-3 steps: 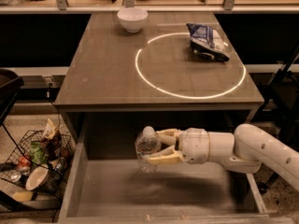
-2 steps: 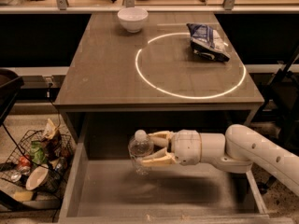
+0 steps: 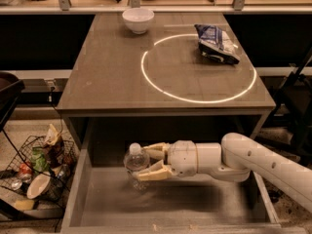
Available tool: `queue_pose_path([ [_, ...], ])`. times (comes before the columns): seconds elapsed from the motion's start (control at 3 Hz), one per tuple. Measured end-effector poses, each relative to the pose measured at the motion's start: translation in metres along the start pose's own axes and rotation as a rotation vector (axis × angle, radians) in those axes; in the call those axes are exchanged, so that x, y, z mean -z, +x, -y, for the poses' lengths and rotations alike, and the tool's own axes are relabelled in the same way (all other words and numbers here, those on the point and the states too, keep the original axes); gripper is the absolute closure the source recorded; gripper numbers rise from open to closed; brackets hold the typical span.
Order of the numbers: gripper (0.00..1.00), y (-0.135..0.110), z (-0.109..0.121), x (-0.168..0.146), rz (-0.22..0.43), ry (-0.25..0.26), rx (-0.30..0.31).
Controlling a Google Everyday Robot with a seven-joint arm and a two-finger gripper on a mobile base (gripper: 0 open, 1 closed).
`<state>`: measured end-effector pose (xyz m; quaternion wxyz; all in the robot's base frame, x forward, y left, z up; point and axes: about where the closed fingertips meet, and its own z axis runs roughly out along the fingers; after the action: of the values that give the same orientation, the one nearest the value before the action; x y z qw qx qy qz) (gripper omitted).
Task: Place water bottle into top drawer
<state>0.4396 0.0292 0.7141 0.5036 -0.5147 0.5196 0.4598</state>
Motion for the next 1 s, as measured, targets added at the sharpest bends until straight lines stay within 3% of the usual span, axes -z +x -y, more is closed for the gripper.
queue_pose_path([
  [0.67,1.0,0.0208,-0.0023,-0.0111,-0.003,-0.027,-0.04],
  [1.0,0.82,0.0196,-0.0029,-0.0125,-0.002,-0.031,-0.038],
])
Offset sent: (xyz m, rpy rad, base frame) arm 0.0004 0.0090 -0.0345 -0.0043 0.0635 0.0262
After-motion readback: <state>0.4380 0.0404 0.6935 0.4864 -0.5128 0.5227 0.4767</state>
